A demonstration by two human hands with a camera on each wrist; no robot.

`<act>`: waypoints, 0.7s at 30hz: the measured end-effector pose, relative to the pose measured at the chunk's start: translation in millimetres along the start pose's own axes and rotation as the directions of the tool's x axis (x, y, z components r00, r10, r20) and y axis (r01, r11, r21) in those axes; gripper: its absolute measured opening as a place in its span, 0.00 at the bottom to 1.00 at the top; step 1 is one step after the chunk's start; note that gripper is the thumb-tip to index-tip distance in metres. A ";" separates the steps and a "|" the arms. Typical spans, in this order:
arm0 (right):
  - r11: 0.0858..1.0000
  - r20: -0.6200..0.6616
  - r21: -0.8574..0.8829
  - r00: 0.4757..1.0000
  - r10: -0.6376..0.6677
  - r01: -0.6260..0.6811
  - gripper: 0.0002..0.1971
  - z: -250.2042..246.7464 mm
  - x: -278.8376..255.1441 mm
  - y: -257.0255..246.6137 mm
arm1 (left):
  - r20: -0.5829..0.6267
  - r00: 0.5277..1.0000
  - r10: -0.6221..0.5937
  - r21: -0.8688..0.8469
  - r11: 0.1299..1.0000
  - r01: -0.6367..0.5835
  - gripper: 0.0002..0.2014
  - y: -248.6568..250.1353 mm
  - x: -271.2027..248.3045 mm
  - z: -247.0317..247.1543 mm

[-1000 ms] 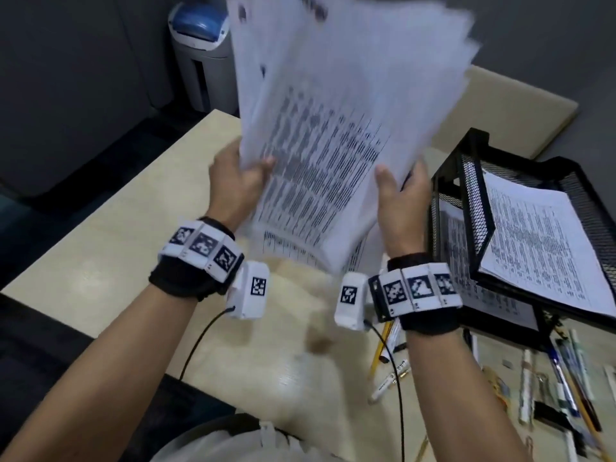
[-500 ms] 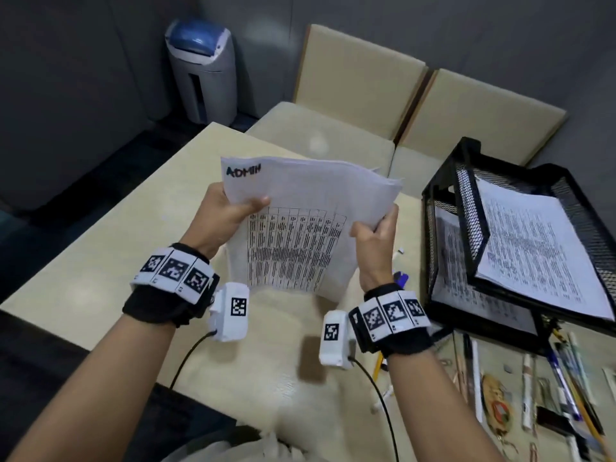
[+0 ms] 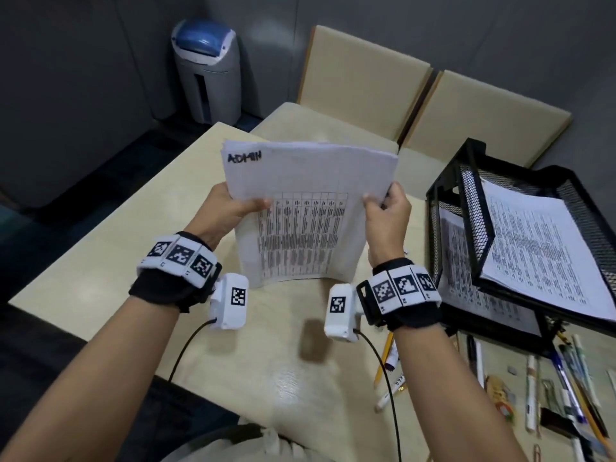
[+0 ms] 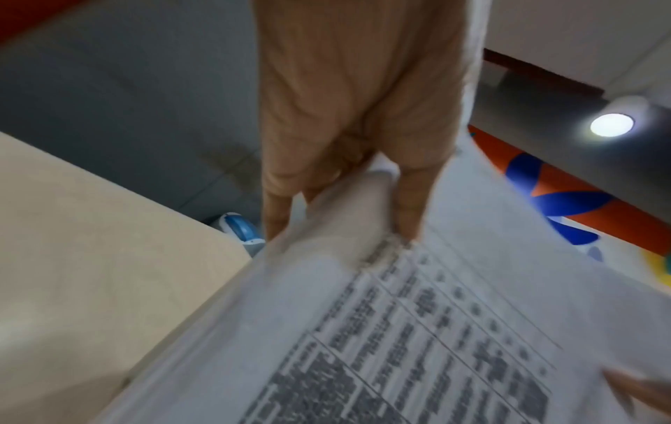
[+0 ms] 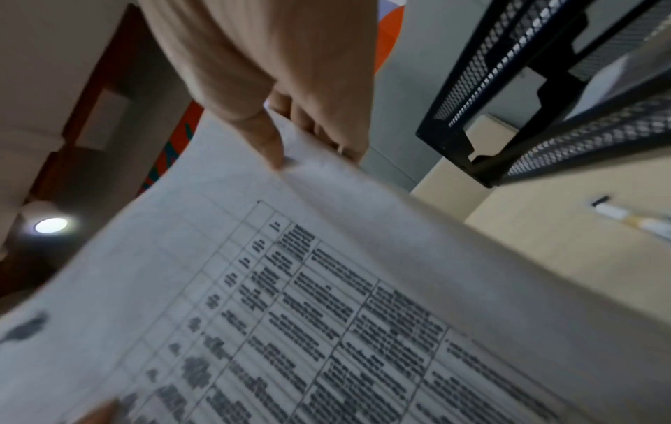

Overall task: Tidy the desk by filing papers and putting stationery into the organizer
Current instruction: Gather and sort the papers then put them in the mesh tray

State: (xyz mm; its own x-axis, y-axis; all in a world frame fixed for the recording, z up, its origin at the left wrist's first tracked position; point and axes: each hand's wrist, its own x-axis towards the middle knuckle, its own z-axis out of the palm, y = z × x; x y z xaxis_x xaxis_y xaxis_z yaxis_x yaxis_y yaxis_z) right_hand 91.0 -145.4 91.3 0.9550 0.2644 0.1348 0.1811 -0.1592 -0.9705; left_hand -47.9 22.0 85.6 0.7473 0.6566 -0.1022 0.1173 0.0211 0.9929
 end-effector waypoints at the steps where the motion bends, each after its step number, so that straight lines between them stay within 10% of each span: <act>1: 0.999 -0.056 0.017 0.998 -0.029 0.030 0.08 -0.3 -0.3 -1.2 | -0.085 0.996 0.002 0.042 0.999 0.001 0.17 1.6 0.4 5.6; 4: 0.980 -0.210 -0.016 0.958 -0.195 0.196 0.07 -5.2 -3.9 -17.4 | -0.336 0.925 0.179 0.165 0.978 -0.130 0.10 25.9 -2.0 17.3; 9: 0.880 -0.229 0.153 0.882 -0.411 0.449 0.12 -30.8 -12.4 -45.3 | -0.209 0.880 0.426 -0.083 0.889 -0.450 0.04 59.7 -11.2 9.8; 14: 0.993 0.166 0.030 0.980 -0.114 0.110 0.18 -30.7 -30.9 18.0 | -0.106 0.974 0.201 -0.122 0.969 -0.213 0.02 -3.2 -12.0 1.7; 21: 0.991 0.162 -0.115 0.986 -0.045 0.064 0.06 -29.3 -35.4 54.0 | 0.026 0.997 -0.078 0.056 0.996 0.076 0.20 -71.4 -22.8 6.9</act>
State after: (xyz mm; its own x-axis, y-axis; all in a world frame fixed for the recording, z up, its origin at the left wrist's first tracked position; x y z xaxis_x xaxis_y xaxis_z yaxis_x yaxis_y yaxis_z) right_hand 73.9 -191.2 40.0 0.8951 0.4221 0.1439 0.2676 -0.2504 -0.9304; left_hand -68.8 0.3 16.6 0.7529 0.6329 -0.1806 0.2102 0.0289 0.9772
